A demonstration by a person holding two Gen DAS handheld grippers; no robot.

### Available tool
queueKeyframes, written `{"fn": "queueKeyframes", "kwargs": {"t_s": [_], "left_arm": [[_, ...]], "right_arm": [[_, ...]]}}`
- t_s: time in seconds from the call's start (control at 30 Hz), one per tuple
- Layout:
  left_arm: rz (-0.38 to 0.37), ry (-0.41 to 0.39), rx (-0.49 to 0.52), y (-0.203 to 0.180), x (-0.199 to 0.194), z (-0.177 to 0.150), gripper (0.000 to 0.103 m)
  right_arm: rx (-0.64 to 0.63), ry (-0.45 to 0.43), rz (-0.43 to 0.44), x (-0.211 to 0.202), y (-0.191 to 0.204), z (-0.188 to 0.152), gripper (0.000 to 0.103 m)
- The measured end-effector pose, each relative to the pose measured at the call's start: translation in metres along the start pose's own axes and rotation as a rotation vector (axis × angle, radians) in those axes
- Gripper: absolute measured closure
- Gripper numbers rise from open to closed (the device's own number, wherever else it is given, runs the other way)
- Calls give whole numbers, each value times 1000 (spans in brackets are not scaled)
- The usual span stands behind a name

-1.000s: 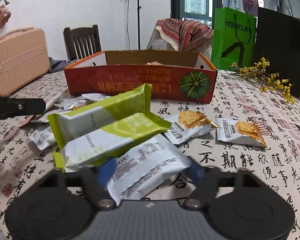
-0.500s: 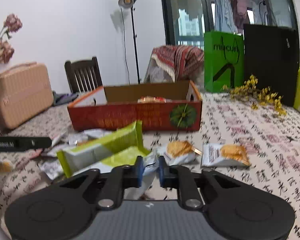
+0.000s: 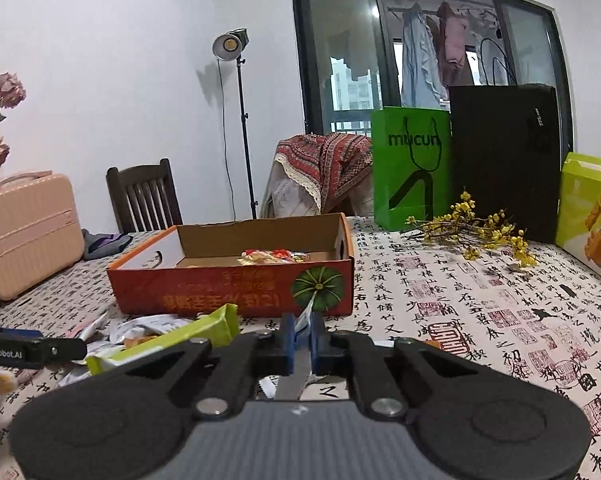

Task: Organize snacks
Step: 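Grasp a white packet with the left gripper while right gripper holds its packet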

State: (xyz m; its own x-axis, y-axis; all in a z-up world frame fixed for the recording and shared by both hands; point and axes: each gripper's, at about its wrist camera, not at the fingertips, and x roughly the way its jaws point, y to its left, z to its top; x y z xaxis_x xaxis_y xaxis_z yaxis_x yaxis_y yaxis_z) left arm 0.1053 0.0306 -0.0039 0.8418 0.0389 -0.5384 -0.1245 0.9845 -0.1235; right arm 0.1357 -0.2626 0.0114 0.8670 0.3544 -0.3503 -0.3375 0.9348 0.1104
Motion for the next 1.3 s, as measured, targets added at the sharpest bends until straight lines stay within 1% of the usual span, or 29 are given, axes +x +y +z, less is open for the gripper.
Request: {"fn": "queueKeyframes", "kwargs": {"t_s": [0.2,0.27,0.3,0.37,0.5,0.57,0.6,0.67,0.7,0.93,1.0,1.07,1.13,1.3], "left_arm": [[1,26,14,-4,7,-3,1],[0,32,21,-5,8,-4,6],[1,34,25,-6,9,-4,7],[-5,39,30,-6,9,-5,15],[-21,50,40,-7,12,-7,25],[-27,59,38,-6,15,-7,34],[-23,62,35,-6,16,-7,36],[-21,63,24,-4,17,-6,44],[-21,62,18,-2,18,-6,45],[3,82,-36,10,29,4,45],[7,87,-45,13,35,7,42],[6,93,-58,15,40,11,34],[16,96,-61,16,46,15,31],[13,121,-37,18,62,16,31]], "right_arm": [[8,0,9,1,-2,-4,96],[9,-2,15,1,-2,-4,96],[10,-2,17,1,-2,-4,96],[12,1,21,3,-1,-5,96],[14,6,28,4,-1,-7,96],[15,8,31,4,0,-8,96],[15,8,31,5,0,-9,96],[17,8,32,5,0,-8,96],[17,8,31,5,0,-8,96],[16,13,37,5,1,-9,96],[16,12,38,5,1,-9,96],[15,10,38,5,1,-8,96],[14,8,38,4,2,-8,96],[15,6,38,3,2,-7,96]]}}
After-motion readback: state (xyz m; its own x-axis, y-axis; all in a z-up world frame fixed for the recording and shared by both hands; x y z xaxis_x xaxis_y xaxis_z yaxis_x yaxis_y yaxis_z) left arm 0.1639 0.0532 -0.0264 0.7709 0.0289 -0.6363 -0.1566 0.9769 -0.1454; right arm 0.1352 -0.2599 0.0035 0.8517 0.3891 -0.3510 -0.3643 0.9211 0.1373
